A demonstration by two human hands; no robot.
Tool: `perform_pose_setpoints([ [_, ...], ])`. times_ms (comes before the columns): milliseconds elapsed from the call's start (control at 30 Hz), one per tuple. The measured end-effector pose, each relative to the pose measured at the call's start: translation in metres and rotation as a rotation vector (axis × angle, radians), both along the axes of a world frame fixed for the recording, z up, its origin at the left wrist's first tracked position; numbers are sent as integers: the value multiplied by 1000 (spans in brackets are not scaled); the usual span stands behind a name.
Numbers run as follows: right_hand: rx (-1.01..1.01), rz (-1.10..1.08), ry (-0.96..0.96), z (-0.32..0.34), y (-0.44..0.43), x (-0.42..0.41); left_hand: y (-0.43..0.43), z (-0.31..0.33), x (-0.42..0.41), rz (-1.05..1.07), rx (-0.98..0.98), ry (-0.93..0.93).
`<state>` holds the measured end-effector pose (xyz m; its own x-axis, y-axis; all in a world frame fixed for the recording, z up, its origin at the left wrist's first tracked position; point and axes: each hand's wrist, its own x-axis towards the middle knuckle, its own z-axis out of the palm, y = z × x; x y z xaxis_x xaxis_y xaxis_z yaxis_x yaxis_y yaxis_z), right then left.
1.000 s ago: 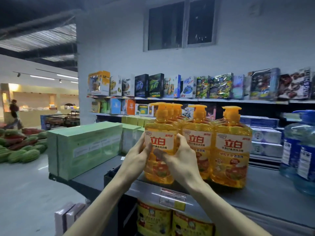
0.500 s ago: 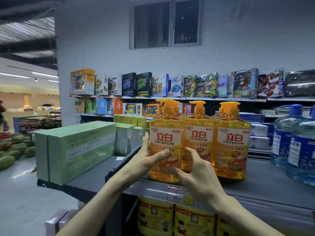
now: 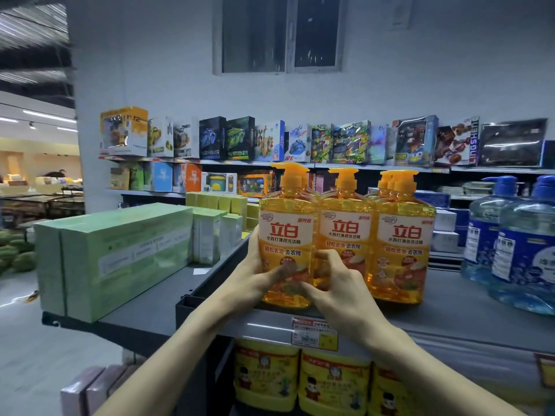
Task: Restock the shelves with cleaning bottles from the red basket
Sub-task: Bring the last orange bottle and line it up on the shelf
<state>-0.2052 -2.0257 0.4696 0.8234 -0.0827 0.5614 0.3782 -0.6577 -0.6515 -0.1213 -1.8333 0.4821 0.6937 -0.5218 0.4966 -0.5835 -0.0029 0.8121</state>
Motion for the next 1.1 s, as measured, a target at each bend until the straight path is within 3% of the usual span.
perform_pose_setpoints([
  [633,-139,-66,8,-2,1,2,17,7,0,43,174,-3],
  [900,-631,-270,1,13,-3,-23,38,3,-31,288,423,-281],
  [1100,-746,-392,-65,24,-56,-62,35,-13,-79,576,432,-579],
])
